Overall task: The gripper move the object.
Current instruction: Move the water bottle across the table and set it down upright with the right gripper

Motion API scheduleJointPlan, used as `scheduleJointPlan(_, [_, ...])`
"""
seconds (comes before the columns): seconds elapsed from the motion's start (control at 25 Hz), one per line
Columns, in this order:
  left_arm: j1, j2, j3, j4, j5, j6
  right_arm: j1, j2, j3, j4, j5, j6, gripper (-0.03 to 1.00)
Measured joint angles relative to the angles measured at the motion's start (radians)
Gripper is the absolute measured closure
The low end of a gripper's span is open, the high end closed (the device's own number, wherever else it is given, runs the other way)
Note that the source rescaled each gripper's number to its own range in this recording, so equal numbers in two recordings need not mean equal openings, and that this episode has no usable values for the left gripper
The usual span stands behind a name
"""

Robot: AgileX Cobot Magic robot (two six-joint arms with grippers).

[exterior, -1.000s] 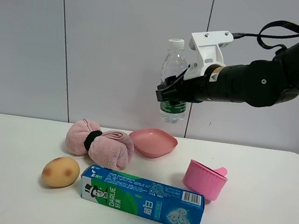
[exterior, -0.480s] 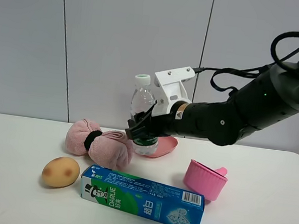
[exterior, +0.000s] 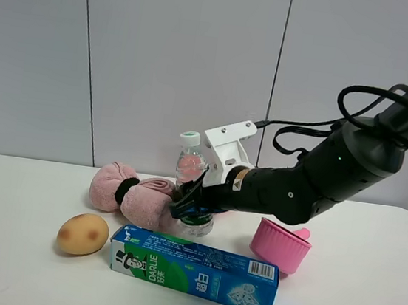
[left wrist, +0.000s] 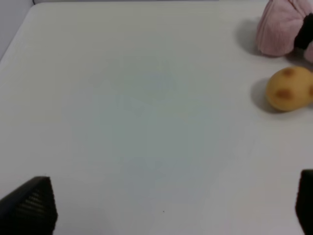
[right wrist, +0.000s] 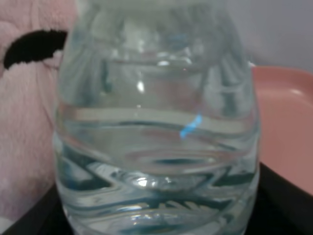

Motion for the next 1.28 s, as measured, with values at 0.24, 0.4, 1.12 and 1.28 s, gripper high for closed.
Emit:
scheduleJointPlan(0.24, [0.0, 0.0, 0.0, 0.0, 0.0, 0.0, 0.0, 0.008, 0.042, 0.022, -0.059, 0.0, 0.97])
scheduleJointPlan(0.4, [0.0, 0.0, 0.0, 0.0, 0.0, 0.0, 0.0, 0.008, 0.084, 0.035, -0.116, 0.0, 0.97])
scheduleJointPlan(1.12, [0.0, 0.0, 0.0, 0.0, 0.0, 0.0, 0.0, 0.009, 0.107, 0.053, -0.187, 0.0, 0.59])
scheduleJointPlan(1.28, [0.0, 0.0, 0.0, 0.0, 0.0, 0.0, 0.0, 0.009, 0.107, 0.053, -0.281, -0.001, 0.28])
